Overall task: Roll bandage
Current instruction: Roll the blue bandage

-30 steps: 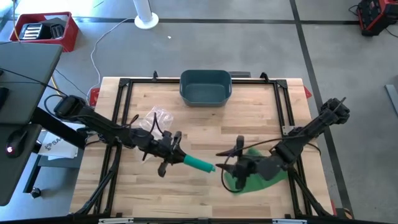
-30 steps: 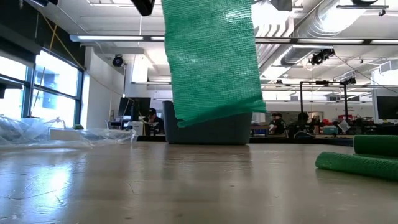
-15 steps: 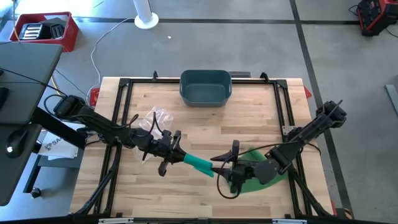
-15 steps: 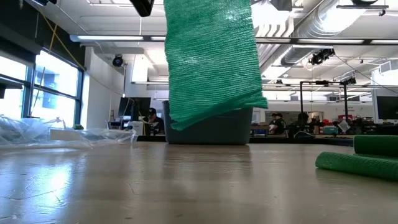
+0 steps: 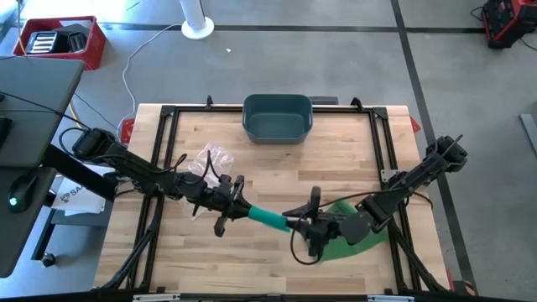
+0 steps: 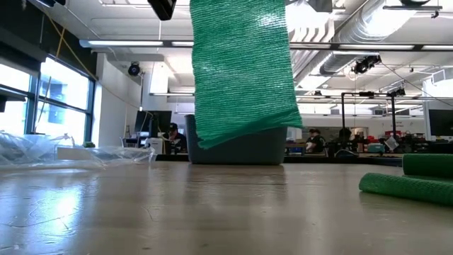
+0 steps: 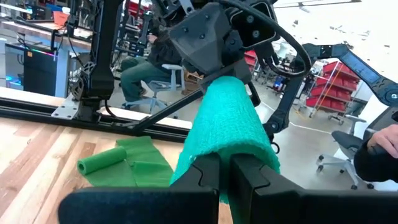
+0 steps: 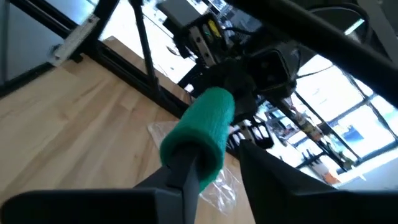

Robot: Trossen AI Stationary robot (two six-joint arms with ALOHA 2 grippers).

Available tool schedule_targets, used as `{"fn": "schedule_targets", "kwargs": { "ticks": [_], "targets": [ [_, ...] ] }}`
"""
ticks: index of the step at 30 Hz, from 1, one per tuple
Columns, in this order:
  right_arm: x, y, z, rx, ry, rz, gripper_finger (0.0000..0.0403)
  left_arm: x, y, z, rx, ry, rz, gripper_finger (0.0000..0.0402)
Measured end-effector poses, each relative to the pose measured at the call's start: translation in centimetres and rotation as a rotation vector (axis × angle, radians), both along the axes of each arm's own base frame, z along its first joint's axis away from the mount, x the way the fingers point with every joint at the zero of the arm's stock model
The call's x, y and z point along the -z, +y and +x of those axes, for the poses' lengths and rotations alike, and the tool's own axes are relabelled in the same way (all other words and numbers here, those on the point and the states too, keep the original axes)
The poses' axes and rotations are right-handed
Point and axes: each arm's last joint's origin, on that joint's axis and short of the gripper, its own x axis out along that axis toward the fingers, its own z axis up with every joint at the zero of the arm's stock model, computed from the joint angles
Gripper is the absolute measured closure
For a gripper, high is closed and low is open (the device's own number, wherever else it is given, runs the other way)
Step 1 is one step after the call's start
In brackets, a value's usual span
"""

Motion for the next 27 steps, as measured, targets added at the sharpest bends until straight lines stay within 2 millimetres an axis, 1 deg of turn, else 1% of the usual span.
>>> {"fn": "schedule_targets", "kwargs": {
  "ticks": [3,8,15,22,27],
  "targets": [
    [0.0,0.0,0.0,-0.008,0.002,-0.002,0.0334,0.0,0.0,0.0,0.000,-0.001,0.000,0.0400],
    [0.1,0.0,0.0,-0.015,0.011,-0.031,0.0393,0.0,0.0,0.0,0.000,-0.002,-0.001,0.0400],
    [0.0,0.1,-0.2,0.018,0.006,-0.060,0.0398,-0.1,0.0,0.0,0.000,-0.004,-0.001,0.0396],
    [-0.2,1.3,-1.1,0.063,-0.025,-0.083,0.0401,-1.1,0.3,-0.9,0.003,-0.007,0.007,0.0368],
    [-0.6,2.3,-1.9,0.090,-0.054,-0.120,0.0402,-2.0,0.6,-1.7,0.002,-0.020,0.021,0.0362]
  ]
}}
